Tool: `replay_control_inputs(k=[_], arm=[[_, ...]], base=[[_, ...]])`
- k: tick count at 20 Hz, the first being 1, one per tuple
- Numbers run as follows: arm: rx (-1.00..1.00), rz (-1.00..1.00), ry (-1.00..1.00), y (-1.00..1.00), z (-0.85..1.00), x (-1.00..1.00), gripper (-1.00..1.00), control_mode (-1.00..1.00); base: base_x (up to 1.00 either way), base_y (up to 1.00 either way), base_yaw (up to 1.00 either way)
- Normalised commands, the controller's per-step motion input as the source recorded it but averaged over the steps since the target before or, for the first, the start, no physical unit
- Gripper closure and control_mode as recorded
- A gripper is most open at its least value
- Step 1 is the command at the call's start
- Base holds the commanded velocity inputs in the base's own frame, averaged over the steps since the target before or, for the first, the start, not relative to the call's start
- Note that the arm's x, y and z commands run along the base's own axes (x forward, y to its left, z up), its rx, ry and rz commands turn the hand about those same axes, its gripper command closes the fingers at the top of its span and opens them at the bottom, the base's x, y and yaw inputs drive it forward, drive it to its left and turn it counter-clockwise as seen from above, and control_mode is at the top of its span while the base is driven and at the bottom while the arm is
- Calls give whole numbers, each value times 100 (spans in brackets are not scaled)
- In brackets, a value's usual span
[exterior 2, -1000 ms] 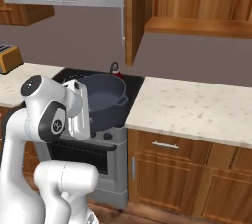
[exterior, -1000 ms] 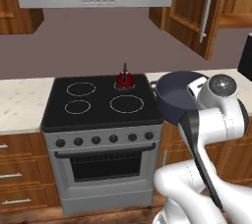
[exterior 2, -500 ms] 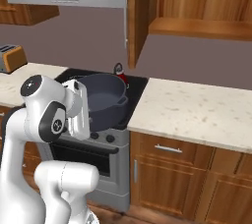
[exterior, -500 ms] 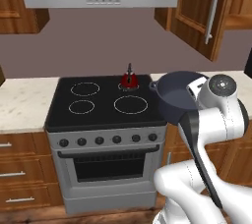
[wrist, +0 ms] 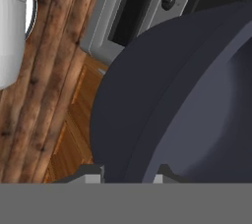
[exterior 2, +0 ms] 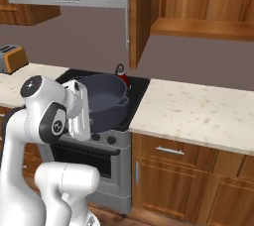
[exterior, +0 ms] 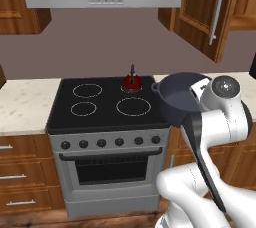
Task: Pick the kettle from the cabinet and place it on a stove burner. Then pick the pot from the counter and place it on another stove burner. Finally, turn both burners on.
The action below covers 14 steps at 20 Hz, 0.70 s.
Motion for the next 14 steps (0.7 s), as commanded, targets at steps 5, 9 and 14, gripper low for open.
replay_control_inputs(k=[5,9,14], arm=[[0,0,0,0,0,0,100,100],[0,0,0,0,0,0,100,100],[0,0,0,0,0,0,100,100]], base=[[2,-15,0],[0,-27,3],[0,-27,0]])
